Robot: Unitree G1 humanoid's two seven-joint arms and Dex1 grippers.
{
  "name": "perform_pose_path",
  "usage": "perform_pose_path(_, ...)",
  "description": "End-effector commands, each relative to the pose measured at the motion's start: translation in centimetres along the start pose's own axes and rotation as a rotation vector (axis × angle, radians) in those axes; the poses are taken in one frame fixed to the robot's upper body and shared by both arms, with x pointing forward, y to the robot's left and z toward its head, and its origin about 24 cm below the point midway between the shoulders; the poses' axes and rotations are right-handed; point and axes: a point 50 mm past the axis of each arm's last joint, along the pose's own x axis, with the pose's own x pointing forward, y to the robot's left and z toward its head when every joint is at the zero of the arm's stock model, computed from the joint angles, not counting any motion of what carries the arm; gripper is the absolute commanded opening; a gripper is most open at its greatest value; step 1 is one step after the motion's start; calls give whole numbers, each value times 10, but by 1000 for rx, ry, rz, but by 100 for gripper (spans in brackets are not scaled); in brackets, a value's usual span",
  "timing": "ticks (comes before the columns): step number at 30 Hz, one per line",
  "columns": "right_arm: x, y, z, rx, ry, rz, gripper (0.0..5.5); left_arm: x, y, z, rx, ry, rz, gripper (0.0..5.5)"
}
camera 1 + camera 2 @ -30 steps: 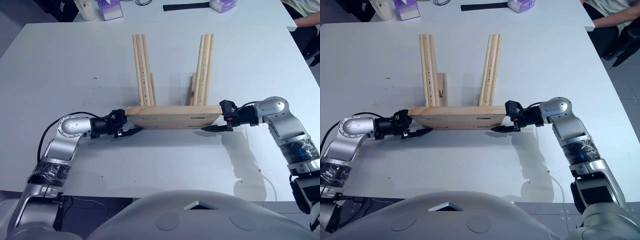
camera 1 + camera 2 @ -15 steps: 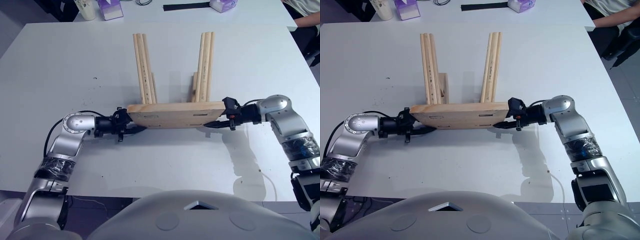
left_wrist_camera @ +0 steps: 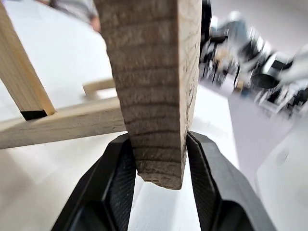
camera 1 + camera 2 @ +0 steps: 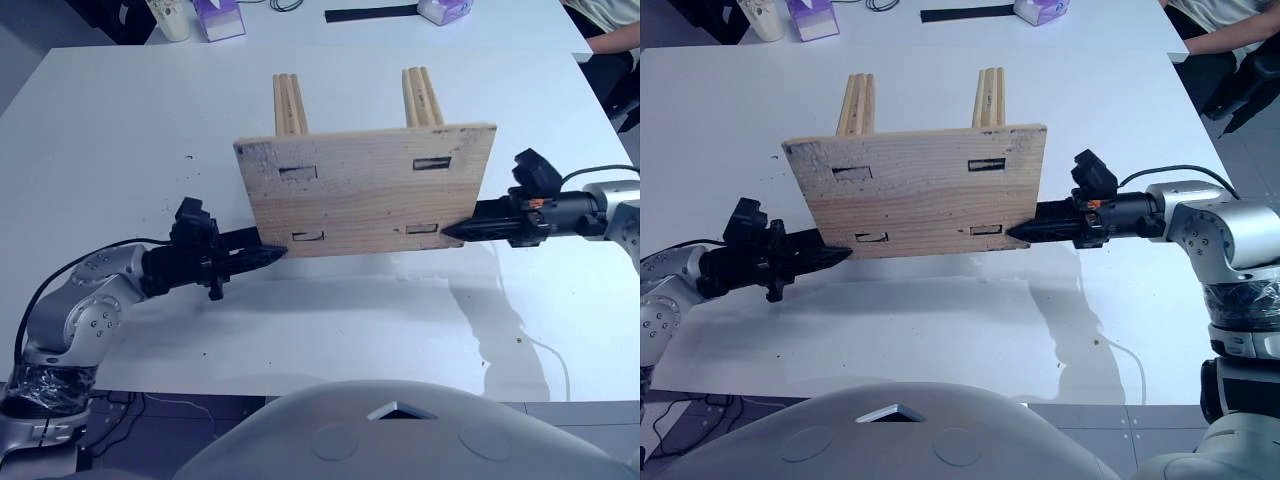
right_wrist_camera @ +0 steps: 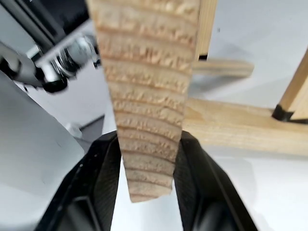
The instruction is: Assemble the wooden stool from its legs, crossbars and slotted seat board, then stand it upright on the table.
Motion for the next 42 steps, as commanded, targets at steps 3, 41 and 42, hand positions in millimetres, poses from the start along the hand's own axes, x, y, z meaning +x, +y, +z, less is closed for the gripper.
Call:
perform_pose_path(3,58,55,59,221,-728,344,145,58,-51,60,-360,-837,138,150)
perform_pose_path(41,107,-46,57,1128,-1208,-643,130,76,57,67,-926,-1139,866,136)
perform_pose_path(42,108,-44,64,1131,-1224,-636,130,76,58,74,-947,-1166,865,136)
